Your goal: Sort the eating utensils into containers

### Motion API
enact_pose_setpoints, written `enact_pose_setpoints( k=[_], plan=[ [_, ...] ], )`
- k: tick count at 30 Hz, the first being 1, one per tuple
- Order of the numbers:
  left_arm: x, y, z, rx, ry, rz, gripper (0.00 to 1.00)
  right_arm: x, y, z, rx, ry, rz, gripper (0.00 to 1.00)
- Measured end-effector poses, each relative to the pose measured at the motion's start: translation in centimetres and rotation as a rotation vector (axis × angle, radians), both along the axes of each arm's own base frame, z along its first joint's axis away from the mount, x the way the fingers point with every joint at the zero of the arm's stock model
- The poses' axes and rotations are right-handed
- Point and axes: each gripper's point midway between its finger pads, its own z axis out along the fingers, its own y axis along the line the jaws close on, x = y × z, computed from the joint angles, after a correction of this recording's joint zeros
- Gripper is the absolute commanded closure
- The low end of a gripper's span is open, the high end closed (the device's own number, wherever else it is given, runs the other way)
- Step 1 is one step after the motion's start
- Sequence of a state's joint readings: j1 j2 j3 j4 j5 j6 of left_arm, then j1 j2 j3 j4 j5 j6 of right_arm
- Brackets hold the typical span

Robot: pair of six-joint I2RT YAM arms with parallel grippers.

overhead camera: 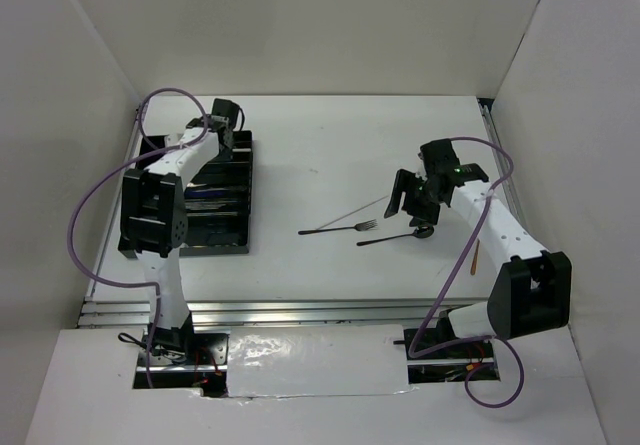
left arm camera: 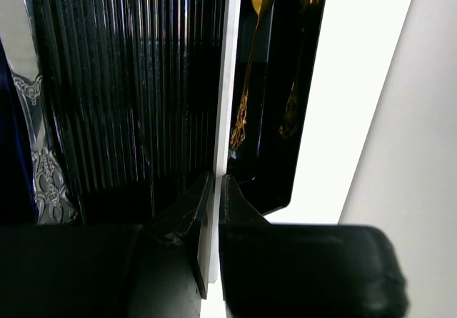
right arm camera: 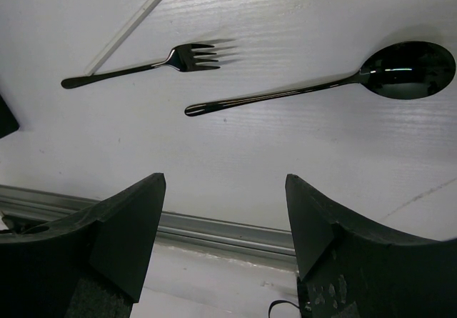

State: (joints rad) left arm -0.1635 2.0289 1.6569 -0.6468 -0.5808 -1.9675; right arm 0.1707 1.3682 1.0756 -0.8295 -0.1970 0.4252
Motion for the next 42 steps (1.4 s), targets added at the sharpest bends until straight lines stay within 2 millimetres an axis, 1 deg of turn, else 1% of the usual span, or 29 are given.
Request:
enact_pose_setpoints(
  k=[3,5,9,16,26,28,29,31,32,35,37,40,42],
  plan=[
    [0.3,0.2,-0.3,0.002,0.005,0.003,1.0,0.0,-0.1,0.0,0.0,0.0,-0.003,0.24],
    [0.6,0.3,-0.9,0.003,0.011,0.004,1.0,0.0,-0.1,0.0,0.0,0.002,-0.005,0.24],
    [0.5,0.5,-2.2,0.003,0.041,0.007,1.0,0.1,-0.2,-0.3,-0.002,0.012,-0.006,0.24],
    [0.4,0.6,-2.9,-0.007,0.043,0.006,1.0,0.1,-0.3,-0.7,-0.006,0.024,-0.006,0.24],
    [0.4,0.4,-3.0,-0.005,0.048,-0.012,1.0,0.2,-0.5,-0.7,-0.008,0.024,-0.014,0.24],
    [0.4,0.4,-3.1,-0.002,0.053,-0.016,0.86,0.2,-0.5,-0.7,-0.009,0.024,-0.014,0.24],
    [0.4,0.4,-3.2,-0.001,0.053,-0.018,0.73,0.2,-0.6,-0.7,-0.009,0.024,-0.015,0.24],
    [0.5,0.4,-3.4,0.007,0.06,-0.033,0.6,0.2,-0.6,-0.7,-0.008,0.024,-0.015,0.24],
    [0.6,0.4,-3.4,0.009,0.06,-0.038,0.52,0.2,-0.6,-0.7,-0.008,0.024,-0.015,0.24],
    [0.8,0.5,-3.6,0.019,0.054,-0.056,0.41,0.2,-0.6,-0.7,-0.008,0.024,-0.015,0.24],
    [0.8,0.6,-3.9,0.028,0.055,-0.068,0.37,0.2,-0.6,-0.7,-0.008,0.024,-0.015,0.24],
    [0.5,1.0,-4.2,0.047,0.071,-0.078,0.34,0.2,-0.5,-0.7,-0.006,0.024,-0.014,0.24],
    [0.5,1.3,-3.8,0.06,0.07,-0.084,0.34,0.2,-0.5,-0.7,-0.004,0.024,-0.014,0.24]
  ],
)
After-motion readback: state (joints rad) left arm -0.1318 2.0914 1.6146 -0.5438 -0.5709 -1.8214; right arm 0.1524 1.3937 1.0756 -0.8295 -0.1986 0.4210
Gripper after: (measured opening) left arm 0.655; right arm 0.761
